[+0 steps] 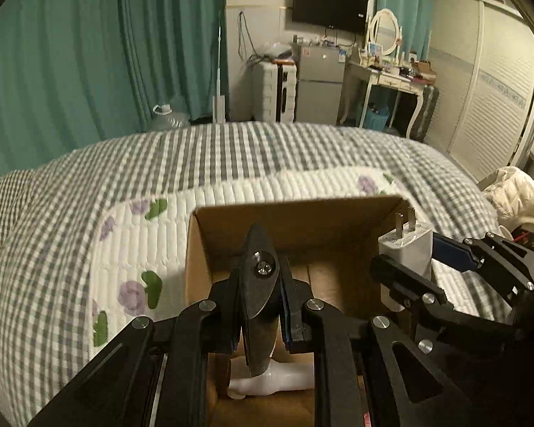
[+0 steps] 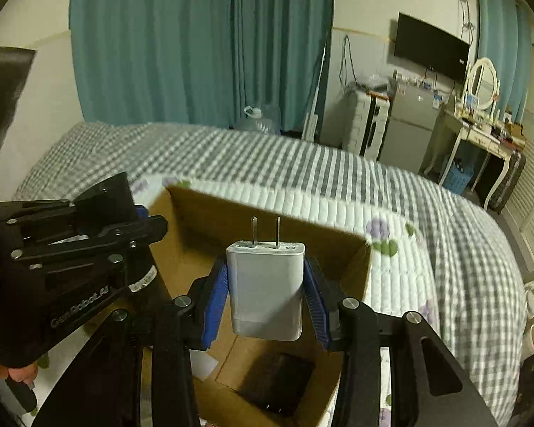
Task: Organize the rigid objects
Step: 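Lower the remote and white charger into the box and release both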
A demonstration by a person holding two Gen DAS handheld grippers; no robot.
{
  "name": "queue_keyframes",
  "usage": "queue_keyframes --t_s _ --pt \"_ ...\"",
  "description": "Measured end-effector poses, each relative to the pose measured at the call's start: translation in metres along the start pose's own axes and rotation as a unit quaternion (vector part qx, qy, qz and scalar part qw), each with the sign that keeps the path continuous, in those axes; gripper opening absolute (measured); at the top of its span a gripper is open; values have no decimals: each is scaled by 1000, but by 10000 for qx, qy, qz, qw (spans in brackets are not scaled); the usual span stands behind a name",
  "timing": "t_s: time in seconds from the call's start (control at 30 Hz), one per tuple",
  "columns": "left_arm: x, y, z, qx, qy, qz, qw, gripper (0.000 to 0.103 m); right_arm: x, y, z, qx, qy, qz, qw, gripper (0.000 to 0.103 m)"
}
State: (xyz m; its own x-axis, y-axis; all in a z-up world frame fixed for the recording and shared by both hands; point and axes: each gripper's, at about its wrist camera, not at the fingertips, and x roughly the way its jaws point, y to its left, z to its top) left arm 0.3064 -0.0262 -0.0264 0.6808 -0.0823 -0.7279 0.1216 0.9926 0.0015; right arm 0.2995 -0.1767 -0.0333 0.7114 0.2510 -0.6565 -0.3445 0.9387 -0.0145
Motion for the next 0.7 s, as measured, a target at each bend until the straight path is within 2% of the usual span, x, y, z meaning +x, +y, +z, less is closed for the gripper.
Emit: queue_keyframes --t_s 0.2,0.23,0.27,0.3,0.37,0.43,0.5,0.57,0.63,0.7 --pt "-1 -5 -2 59 -89 33 9999 19 12 -6 -8 60 42 3 10000 41" --pt "-5 -7 0 104 -134 93 9998 20 11 -8 -8 109 29 -8 9999 45" --pt "-7 -8 2 123 -150 128 9997 21 8 -9 -7 166 -27 -33 9999 63" --pt "-11 -8 3 122 -163 146 9997 24 1 -13 -5 238 -115 -69 9996 68" --pt "-25 -9 7 92 -218 180 9996 34 -14 -17 -1 305 -260 -114 9991 69" --pt "-41 -9 9 82 -354 245 9990 58 -33 -20 6 275 -350 -193 9988 69" --pt "-67 -11 11 109 -578 307 9978 67 -68 -20 14 91 -478 -408 9980 70" --pt "-90 -12 11 143 -692 308 9970 76 -91 -19 18 45 -555 -512 9971 79" --pt "-119 -14 9 137 -849 373 9956 97 -124 -19 21 13 -677 -619 9958 85" --pt "-147 -14 4 111 -1077 409 9933 103 -151 -15 21 -55 -737 -708 9947 92"
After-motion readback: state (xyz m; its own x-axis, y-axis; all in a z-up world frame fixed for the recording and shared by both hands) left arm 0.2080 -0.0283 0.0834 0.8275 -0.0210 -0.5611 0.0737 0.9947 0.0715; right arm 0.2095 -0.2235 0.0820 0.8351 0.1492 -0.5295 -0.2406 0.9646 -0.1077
